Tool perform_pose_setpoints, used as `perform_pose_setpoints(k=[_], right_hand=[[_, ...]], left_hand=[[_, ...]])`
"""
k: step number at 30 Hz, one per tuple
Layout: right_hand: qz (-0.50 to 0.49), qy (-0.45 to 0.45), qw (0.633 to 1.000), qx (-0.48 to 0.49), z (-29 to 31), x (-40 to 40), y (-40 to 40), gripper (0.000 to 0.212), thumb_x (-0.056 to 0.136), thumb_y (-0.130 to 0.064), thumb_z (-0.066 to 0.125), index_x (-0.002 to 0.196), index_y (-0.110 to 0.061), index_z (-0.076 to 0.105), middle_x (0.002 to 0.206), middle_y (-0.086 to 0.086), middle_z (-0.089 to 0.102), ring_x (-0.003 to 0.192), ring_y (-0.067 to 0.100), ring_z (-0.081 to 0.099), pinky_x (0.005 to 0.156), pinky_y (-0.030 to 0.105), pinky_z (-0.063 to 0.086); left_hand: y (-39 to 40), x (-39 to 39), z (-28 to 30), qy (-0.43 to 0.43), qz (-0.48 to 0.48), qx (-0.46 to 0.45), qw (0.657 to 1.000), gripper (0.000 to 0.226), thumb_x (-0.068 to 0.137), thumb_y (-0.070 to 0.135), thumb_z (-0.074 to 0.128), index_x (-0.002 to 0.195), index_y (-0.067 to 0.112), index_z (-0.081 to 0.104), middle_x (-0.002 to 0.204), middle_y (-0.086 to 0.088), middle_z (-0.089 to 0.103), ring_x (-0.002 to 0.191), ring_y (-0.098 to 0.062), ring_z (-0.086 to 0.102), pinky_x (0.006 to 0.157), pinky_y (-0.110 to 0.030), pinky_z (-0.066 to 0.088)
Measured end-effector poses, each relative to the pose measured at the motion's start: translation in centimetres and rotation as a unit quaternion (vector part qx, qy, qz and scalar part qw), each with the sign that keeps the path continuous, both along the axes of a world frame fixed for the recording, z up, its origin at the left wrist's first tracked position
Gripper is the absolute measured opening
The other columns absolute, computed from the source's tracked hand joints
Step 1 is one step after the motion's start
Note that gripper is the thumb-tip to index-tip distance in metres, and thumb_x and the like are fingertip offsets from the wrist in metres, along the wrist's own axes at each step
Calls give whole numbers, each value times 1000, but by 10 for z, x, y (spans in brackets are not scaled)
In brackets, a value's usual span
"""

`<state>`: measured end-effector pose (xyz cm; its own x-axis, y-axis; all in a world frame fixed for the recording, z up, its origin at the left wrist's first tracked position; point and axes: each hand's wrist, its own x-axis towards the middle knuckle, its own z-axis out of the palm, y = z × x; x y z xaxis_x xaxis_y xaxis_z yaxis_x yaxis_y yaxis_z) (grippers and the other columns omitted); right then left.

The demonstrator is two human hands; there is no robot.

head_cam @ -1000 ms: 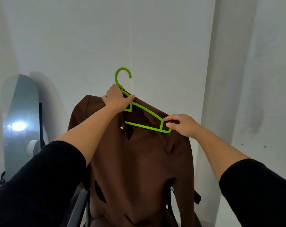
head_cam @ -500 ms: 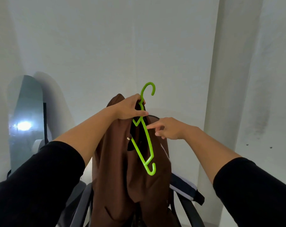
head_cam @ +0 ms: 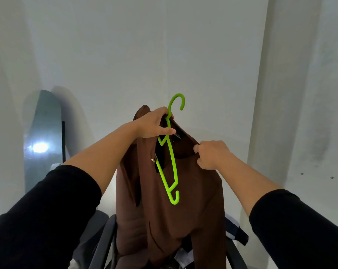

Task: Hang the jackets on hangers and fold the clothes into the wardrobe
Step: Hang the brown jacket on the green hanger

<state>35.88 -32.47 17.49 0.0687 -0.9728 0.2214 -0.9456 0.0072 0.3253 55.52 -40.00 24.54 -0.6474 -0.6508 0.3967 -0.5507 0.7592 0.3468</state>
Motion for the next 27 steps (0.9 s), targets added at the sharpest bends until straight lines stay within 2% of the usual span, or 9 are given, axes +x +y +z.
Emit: perform_pose_setpoints(k=[4,7,13,16,18,21,23,25,27], right_hand=[[72,-83,989,103,-3,-13,9,44,85,-18,54,126,-33,52,120,3,50,111,27,52,87,39,47],[92,-135,976,142,-3,-17,18,51,82,-35,67,129,-32,51,123,6,51,116,27,49,96,45,43],[125,-207,962,130,4,-13,30,50,82,-45,65,126,-22,56,116,9,59,104,23,54,89,36,43],[133,-227,960,92,4,-14,32,34,87,-39,62,111,-15,65,102,10,62,93,25,57,81,36,44],[140,-244,958,48,5,-17,31,23,89,-39,59,87,-17,66,80,4,58,78,20,55,69,31,42],[144,-236,961,11,7,-18,32,31,90,-40,57,63,-32,47,66,-10,43,63,7,43,59,25,31],[128,-202,970,30,7,-21,33,22,88,-46,58,81,-25,61,81,-8,54,79,14,52,68,25,33],[98,-157,982,33,4,-23,34,43,86,-51,57,116,-21,63,103,-1,59,102,20,55,75,26,34],[100,-155,983,9,-1,-24,32,43,88,-50,54,119,-21,63,91,-3,55,99,21,55,73,27,36]], left_hand=[[-10,8,0,84,49,-4,995,46,81,38,70,116,18,48,100,5,53,94,-12,54,81,-23,42],[-17,16,-1,134,91,-18,987,48,80,38,70,117,15,48,106,0,54,96,-15,52,82,-26,41],[-20,12,-4,204,120,-19,972,51,79,37,72,117,11,48,107,-5,54,96,-17,52,79,-26,38],[-22,10,-6,218,135,-28,966,52,79,37,72,116,10,48,111,-9,55,98,-19,53,81,-27,39],[-22,9,-7,230,144,-40,962,52,78,37,73,115,9,48,112,-10,55,100,-19,52,81,-27,38],[-20,8,-6,243,147,-37,958,52,77,38,73,114,10,48,111,-9,55,101,-20,53,81,-27,39],[-19,9,-5,247,146,-30,958,53,77,38,73,115,10,48,111,-9,55,100,-20,53,80,-27,39],[-18,10,-2,253,146,-22,956,53,78,38,73,115,10,47,111,-9,55,99,-19,54,79,-27,39],[-17,12,0,257,146,-17,955,53,78,39,72,114,11,47,111,-8,56,99,-20,54,80,-27,39]])
